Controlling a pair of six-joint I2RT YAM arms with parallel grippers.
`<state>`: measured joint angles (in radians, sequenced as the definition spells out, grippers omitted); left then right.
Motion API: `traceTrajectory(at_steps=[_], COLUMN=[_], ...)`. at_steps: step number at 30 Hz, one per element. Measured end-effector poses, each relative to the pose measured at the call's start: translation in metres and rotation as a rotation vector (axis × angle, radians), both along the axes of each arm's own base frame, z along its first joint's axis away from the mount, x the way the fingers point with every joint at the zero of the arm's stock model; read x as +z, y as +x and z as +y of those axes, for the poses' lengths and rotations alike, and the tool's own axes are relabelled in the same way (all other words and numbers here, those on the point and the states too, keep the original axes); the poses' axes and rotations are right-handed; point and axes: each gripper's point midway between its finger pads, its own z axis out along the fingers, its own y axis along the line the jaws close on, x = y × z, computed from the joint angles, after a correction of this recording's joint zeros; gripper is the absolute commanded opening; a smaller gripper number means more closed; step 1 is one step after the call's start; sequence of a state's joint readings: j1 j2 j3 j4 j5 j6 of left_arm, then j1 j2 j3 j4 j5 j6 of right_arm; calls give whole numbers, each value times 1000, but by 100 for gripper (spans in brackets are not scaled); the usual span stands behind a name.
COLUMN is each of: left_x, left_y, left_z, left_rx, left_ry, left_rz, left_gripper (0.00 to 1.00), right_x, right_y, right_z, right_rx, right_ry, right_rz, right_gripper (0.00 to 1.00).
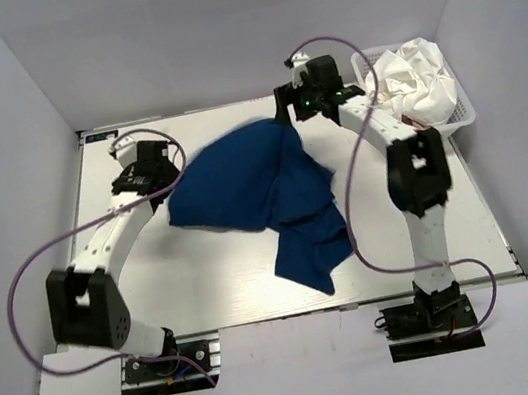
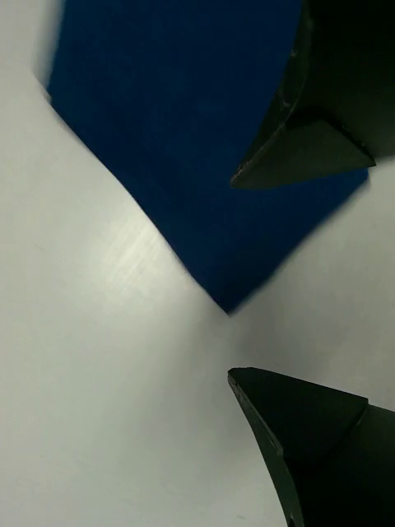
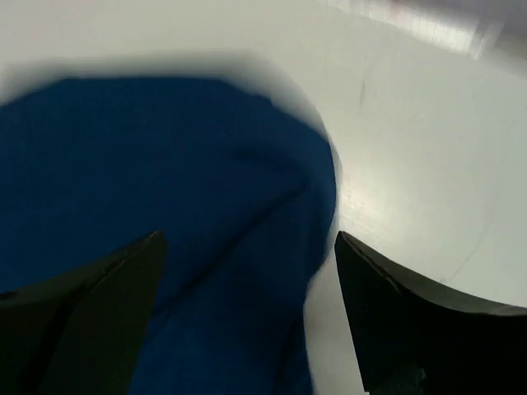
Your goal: Fold and stack the t-shirts
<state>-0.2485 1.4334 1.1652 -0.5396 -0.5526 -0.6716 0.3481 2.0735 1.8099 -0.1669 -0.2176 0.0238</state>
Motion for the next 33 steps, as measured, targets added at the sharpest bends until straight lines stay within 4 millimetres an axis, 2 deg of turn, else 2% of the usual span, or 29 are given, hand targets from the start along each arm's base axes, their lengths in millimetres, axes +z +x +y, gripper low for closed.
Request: traceTrajectory(at_steps=[2,3,5,8,12,15,17,20,22,25,29,33], left_x=[-41,-51,-52,-32,3,11,4,-16,-37,-73,-121,-143], left_y=[-14,-20,-25,-23,-11,3,14,40,52,62,59,53], left_z=[3,4,5,0,-14,-26,-33,-53,-66,-78,-81,-80], left_rx=[15,21,26,3,-68,-138,-172,-247,-292,-335,-347,-348], left_ry=[6,6,-8,-47,-104,-125,-122,-143,-163,-186,-186,-185], left_rz=[144,186,202,137,0,-42,-23,13,58,130,246,303], left_gripper=[100,100,100,100,100,100,100,100,100,100,100,100], right_x=[-55,-71,-89,-79,-37,-15,-20,-54,-77,-101,-117,-137], right_y=[2,1,-11,-35,-90,-123,-146,-184,-201,-218,-226,-226], right_z=[-2,-5,-11,-20,-29,-20,-12,-5,-5,-9,-3,5], right_rx=[-21,-31,-50,-70,-69,-33,-5,13,2,-23,-23,-42], right_ry=[-61,-81,-109,-113,-75,-36,-19,-22,-41,-74,-102,-129], right_rz=[154,201,269,275,219,167,173,276,344,406,433,453], right_gripper=[90,90,90,90,90,90,90,90,90,90,90,90])
